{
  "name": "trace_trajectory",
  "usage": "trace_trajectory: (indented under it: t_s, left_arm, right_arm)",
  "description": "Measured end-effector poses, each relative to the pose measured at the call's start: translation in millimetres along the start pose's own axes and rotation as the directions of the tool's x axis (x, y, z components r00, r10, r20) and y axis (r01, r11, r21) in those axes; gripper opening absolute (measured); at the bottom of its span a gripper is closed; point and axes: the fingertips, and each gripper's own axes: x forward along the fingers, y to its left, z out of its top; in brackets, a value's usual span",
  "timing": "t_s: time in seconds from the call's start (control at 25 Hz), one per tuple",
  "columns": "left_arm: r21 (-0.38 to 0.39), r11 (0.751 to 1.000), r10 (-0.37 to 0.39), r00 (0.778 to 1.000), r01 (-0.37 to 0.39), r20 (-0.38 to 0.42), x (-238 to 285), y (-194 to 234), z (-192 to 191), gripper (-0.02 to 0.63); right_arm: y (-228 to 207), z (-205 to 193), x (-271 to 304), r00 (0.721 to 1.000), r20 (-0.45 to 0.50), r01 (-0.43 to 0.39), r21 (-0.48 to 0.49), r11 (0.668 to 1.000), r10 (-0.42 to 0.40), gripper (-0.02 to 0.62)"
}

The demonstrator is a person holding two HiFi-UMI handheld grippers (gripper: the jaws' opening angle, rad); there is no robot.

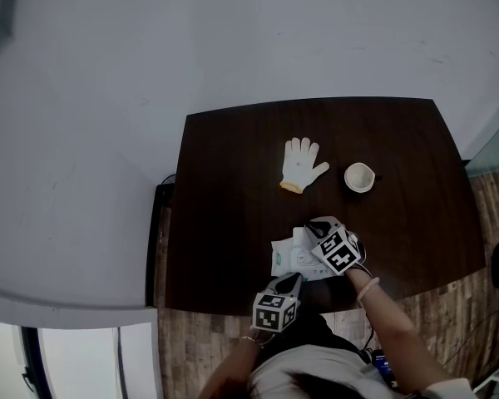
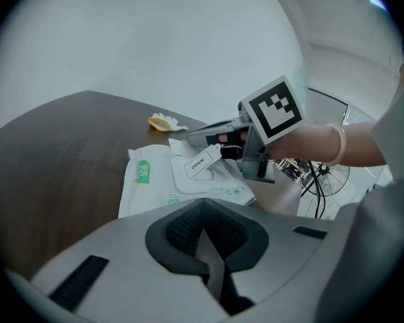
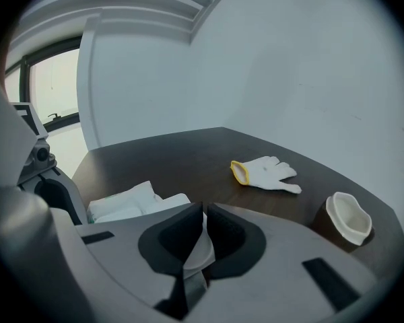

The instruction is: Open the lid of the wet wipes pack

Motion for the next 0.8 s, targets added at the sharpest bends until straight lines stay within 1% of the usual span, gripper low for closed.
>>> trace_trajectory:
  t_s: [0.36, 0.64, 0.8]
  left_arm:
    - [-0.006, 1.000, 0.000, 1.000, 0.000, -0.003, 1.0, 0.4, 0.0, 0.014]
    - [-0.012, 1.000, 0.002, 1.000, -0.002, -0.003, 1.4, 0.2, 0.1, 0.014]
    - [-0.014, 1.000, 0.001, 1.000, -0.001, 0.001, -0.1, -0.2, -0.9, 0.014]
  right_arm:
    - [3.5, -8.2, 8.6, 0.999, -0.038, -0.029, 0.009, 1.000, 0.029, 0.009]
    - [0.8, -5.5, 4.6, 0.999, -0.016, -0.028, 0.066, 0.997, 0.029, 0.015]
    - [0.0, 4.5, -3.3, 1.000, 0.028, -0.013, 0.087, 0.996, 0.011, 0.014]
